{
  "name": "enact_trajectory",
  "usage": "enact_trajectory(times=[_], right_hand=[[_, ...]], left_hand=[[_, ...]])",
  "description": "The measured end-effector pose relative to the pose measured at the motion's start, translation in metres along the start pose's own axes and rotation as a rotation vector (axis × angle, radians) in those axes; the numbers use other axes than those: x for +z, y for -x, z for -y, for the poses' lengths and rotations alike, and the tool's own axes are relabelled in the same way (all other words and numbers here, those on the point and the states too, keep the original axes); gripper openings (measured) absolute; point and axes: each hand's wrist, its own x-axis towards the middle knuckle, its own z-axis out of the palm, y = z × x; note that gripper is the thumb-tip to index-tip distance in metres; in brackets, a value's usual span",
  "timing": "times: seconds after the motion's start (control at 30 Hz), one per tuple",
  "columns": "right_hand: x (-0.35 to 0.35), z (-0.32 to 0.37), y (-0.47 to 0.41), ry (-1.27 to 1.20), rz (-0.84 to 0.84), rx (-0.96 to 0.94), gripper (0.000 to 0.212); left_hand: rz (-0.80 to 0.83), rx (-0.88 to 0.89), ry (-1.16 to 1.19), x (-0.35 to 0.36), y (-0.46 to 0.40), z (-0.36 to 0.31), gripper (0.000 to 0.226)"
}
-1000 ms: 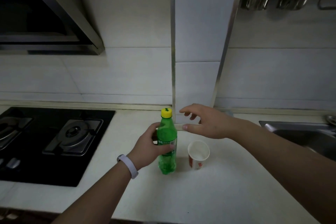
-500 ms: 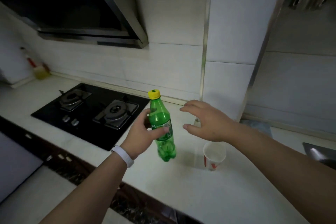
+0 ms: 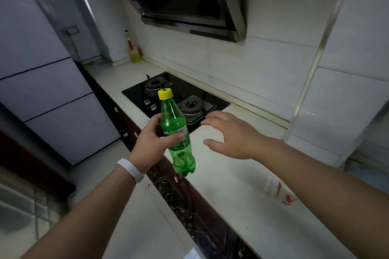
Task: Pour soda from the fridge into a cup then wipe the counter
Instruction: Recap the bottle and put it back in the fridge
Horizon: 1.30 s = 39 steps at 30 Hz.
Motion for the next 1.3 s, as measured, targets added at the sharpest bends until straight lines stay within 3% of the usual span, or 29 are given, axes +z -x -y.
enact_trajectory(times=[0.3, 0.53, 0.7, 0.87, 1.3], right_hand=[[0.04, 0.074, -0.099, -0.027, 0.089, -0.157, 0.054], [0.099, 0.161, -0.219, -0.061, 0.14, -0.257, 0.049], [0.137, 0.223, -0.302, -0.083, 0.146, -0.308, 0.051], [0.163, 0.268, -0.371, -0.072, 0.161, -0.347, 0.052], [0.227, 0.293, -0.552, -0.093, 0.212, -0.461, 0.05]], left_hand=[[-0.203, -0.019, 0.025, -0.124, 0.001, 0.027, 0.054], [-0.376, -0.041, 0.03, -0.268, -0.011, 0.068, 0.052], [-0.45, -0.07, 0.035, -0.366, -0.029, 0.099, 0.064], [-0.488, -0.063, 0.051, -0.438, -0.05, 0.112, 0.058], [-0.668, -0.094, 0.051, -0.557, -0.152, 0.153, 0.06]])
